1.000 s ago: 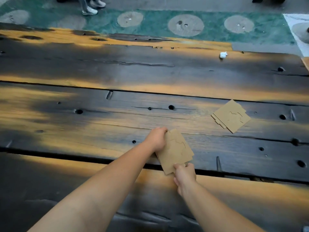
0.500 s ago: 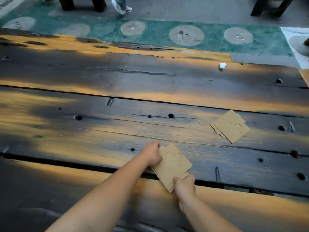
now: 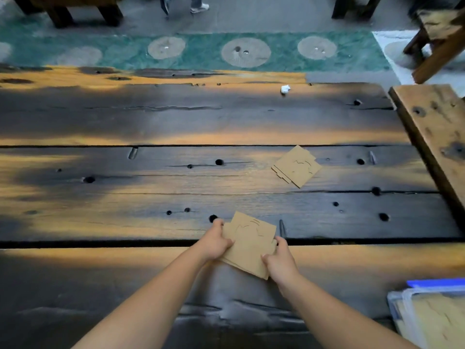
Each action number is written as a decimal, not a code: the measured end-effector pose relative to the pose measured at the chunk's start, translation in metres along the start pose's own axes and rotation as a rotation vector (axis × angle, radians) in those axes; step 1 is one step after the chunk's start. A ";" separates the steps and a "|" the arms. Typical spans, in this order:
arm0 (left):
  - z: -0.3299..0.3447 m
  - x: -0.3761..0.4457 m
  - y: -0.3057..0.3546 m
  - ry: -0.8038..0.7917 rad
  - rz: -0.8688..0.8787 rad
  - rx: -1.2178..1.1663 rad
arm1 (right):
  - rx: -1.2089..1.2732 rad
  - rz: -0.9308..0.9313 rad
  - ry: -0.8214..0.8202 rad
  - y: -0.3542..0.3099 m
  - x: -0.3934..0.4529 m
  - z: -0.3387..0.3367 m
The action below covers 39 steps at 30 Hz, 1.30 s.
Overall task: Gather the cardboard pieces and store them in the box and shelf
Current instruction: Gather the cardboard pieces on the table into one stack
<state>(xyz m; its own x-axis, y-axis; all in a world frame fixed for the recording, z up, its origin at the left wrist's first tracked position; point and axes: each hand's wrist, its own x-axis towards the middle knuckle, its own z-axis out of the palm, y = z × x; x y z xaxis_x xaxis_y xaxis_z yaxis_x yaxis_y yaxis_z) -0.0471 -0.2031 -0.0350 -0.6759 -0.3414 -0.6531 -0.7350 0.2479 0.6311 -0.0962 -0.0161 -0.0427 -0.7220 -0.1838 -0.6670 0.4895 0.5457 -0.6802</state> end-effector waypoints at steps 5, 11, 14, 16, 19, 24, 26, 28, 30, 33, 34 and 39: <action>0.040 -0.030 0.022 0.007 0.087 -0.050 | -0.003 -0.062 -0.041 0.011 -0.013 -0.052; 0.074 -0.046 0.048 0.035 0.109 -0.025 | -0.114 -0.136 -0.003 0.019 -0.015 -0.096; 0.085 -0.046 0.065 0.035 0.123 0.007 | -0.109 -0.143 0.016 0.018 -0.013 -0.113; 0.092 -0.043 0.076 0.028 0.124 -0.003 | -0.107 -0.120 0.037 0.015 -0.010 -0.125; 0.100 -0.032 0.091 0.007 0.107 -0.070 | -0.119 -0.101 0.061 0.007 0.002 -0.142; 0.112 0.003 0.119 0.013 0.066 -0.163 | -0.157 -0.086 0.053 -0.018 0.044 -0.166; 0.114 0.024 0.131 0.049 0.047 -0.199 | -0.136 -0.075 0.039 -0.035 0.067 -0.172; 0.114 0.050 0.145 0.096 0.020 -0.233 | -0.185 -0.113 0.073 -0.054 0.094 -0.177; 0.112 0.070 0.158 0.136 -0.002 -0.247 | -0.250 -0.158 0.106 -0.074 0.115 -0.180; 0.108 0.104 0.178 0.154 -0.025 -0.371 | -0.293 -0.127 0.119 -0.103 0.154 -0.179; 0.107 0.114 0.184 0.157 -0.038 -0.418 | -0.308 -0.113 0.114 -0.110 0.166 -0.178; 0.099 0.152 0.202 0.222 -0.132 -0.518 | -0.439 -0.160 0.109 -0.139 0.218 -0.172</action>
<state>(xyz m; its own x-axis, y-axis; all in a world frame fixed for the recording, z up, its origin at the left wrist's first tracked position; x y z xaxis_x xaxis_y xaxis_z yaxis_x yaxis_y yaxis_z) -0.3035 -0.1155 -0.0478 -0.5117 -0.5354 -0.6719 -0.6521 -0.2671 0.7095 -0.4058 0.0083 -0.0413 -0.8301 -0.2196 -0.5126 0.1321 0.8156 -0.5634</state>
